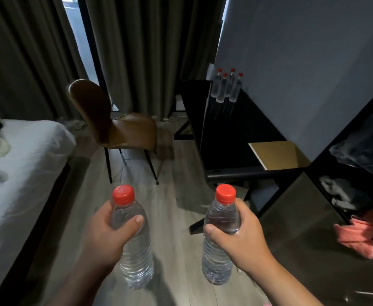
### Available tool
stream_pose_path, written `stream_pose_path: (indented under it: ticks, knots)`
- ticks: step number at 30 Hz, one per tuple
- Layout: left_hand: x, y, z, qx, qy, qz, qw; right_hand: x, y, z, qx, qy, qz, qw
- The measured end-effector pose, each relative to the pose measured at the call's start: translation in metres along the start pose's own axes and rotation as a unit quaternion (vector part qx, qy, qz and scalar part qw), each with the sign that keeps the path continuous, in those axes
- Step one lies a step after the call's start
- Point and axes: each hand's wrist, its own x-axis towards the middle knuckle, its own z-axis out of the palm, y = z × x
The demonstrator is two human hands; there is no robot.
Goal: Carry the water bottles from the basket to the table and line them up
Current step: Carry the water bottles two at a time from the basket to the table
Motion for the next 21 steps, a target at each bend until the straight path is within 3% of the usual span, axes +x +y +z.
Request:
stream_pose_path:
  ticks: [10, 21]
  knots:
    - [0.130, -0.018, 0.028, 0.001, -0.044, 0.002, 0.999, 0.124, 0.021, 0.026, 0.007, 0.013, 0.021, 1.000]
    - [0.290, -0.022, 0.018, -0.019, -0.002, 0.031, 0.999, 0.298, 0.016, 0.084, 0.036, -0.033, 0.000, 0.999]
